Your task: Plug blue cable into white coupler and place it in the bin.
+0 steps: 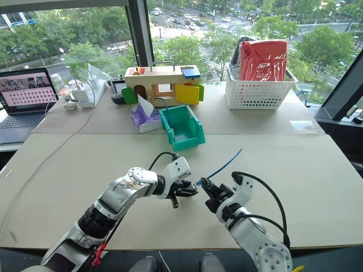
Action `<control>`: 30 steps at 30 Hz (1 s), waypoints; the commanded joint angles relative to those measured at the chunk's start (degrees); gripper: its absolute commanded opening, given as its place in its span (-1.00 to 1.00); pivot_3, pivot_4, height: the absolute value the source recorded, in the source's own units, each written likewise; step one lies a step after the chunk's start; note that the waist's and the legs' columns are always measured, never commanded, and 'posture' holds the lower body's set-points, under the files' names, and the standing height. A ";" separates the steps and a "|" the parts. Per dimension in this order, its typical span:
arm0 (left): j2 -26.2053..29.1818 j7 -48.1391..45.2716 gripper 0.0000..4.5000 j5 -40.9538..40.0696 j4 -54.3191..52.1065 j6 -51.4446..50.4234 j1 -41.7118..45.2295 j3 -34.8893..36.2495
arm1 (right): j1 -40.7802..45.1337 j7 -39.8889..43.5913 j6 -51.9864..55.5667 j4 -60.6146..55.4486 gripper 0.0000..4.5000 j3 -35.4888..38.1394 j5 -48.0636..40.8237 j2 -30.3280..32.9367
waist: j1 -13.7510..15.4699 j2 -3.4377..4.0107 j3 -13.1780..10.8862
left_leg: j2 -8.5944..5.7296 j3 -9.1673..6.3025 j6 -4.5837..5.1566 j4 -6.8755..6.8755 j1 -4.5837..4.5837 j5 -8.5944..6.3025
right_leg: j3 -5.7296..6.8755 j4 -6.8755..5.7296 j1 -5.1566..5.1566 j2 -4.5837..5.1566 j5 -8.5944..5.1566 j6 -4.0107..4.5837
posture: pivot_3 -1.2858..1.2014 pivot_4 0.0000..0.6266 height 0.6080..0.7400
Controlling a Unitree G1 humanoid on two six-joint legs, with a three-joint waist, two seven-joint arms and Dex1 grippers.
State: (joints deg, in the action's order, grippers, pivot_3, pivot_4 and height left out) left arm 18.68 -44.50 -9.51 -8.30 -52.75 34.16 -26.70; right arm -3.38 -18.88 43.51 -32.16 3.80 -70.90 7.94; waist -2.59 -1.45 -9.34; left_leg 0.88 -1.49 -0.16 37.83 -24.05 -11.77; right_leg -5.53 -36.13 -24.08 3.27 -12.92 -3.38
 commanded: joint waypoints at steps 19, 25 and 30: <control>1.31 -0.10 -0.71 1.19 0.86 -0.97 0.43 -4.22 | 4.25 0.15 5.95 -0.75 -1.00 -5.22 4.84 6.04 | -0.21 -0.04 0.13 | 0.02 0.02 0.00 -0.01 0.24 0.00 | -0.02 0.00 0.17 -0.02 -0.02 0.03 | 0.03 -0.52 0.89; 1.09 0.34 -0.71 1.07 0.72 -1.03 0.02 -4.57 | 4.17 -0.29 6.96 -1.29 -1.00 -5.10 4.67 6.13 | -0.14 -0.05 0.17 | 0.02 0.02 0.00 -0.01 0.25 0.00 | -0.03 0.00 0.19 -0.03 -0.03 0.03 | 0.03 -0.52 0.89; 0.76 0.67 -0.71 0.81 0.68 -1.27 -0.30 -4.56 | 4.00 -0.77 7.84 -2.21 -1.00 -4.86 2.65 5.85 | -0.08 -0.05 0.18 | 0.02 0.02 0.00 -0.01 0.25 0.00 | -0.03 0.01 0.20 -0.03 -0.03 0.03 | 0.03 -0.52 0.89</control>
State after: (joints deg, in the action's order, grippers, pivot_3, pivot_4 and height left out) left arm 19.65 -43.97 -8.95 -8.39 -52.72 35.24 -29.45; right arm 1.32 -19.45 48.96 -33.29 0.47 -66.43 14.07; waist -2.67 -1.51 -9.16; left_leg 0.90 -1.47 -0.16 37.82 -23.80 -11.78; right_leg -5.56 -36.12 -23.87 3.25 -12.95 -3.35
